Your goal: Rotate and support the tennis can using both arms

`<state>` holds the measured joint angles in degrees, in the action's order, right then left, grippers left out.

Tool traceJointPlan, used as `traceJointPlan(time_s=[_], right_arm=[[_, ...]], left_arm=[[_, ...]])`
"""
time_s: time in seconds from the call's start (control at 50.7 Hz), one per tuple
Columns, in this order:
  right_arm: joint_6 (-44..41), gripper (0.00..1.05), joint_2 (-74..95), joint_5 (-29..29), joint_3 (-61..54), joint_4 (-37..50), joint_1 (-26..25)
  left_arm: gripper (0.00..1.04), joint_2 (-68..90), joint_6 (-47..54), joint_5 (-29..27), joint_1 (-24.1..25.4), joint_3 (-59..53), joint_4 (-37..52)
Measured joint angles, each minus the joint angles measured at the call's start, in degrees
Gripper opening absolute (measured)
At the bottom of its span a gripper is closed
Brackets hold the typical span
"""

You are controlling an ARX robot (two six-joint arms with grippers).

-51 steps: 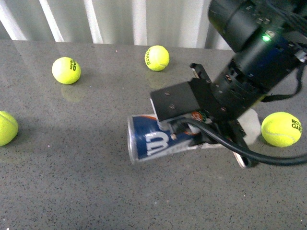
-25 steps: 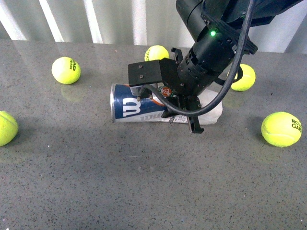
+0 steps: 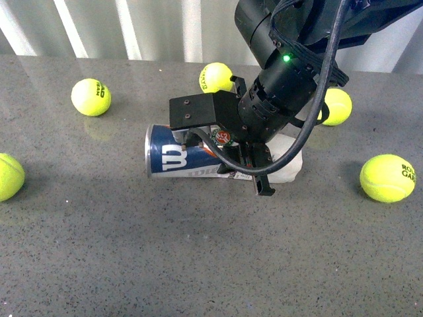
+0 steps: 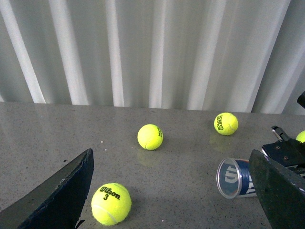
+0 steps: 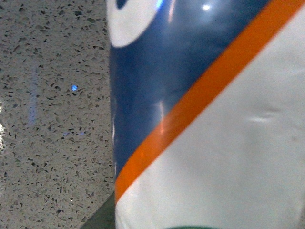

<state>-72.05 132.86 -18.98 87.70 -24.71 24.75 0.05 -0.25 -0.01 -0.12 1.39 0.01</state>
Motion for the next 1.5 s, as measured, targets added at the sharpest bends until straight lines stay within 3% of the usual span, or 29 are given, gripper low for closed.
traceJointPlan(time_s=[0.257,0.414,1.065,1.204,1.342,1.5], right_arm=[[2.38,0.78,-0.17,-0.72,-3.54,2.56,0.09],[3.43,0.99,-0.17,-1.53,-3.61,2.14,0.02],[6.25,0.98,-6.93,-5.38,-0.76,-0.13,-0.85],[8.07,0.98,-10.19,-6.49,-1.22,3.04,-1.42],[17.81,0.98,-16.39,-6.47,-2.64,14.75,-2.99],[41.11,0.98,-23.78,4.17,-5.22,29.0,-5.6]], left_arm=[[0.98,0.0,0.0,0.0,0.0,0.0,0.0],[0.98,0.0,0.0,0.0,0.0,0.0,0.0],[0.98,0.0,0.0,0.0,0.0,0.0,0.0],[0.98,0.0,0.0,0.0,0.0,0.0,0.0],[0.98,0.0,0.0,0.0,0.0,0.0,0.0],[0.98,0.0,0.0,0.0,0.0,0.0,0.0]])
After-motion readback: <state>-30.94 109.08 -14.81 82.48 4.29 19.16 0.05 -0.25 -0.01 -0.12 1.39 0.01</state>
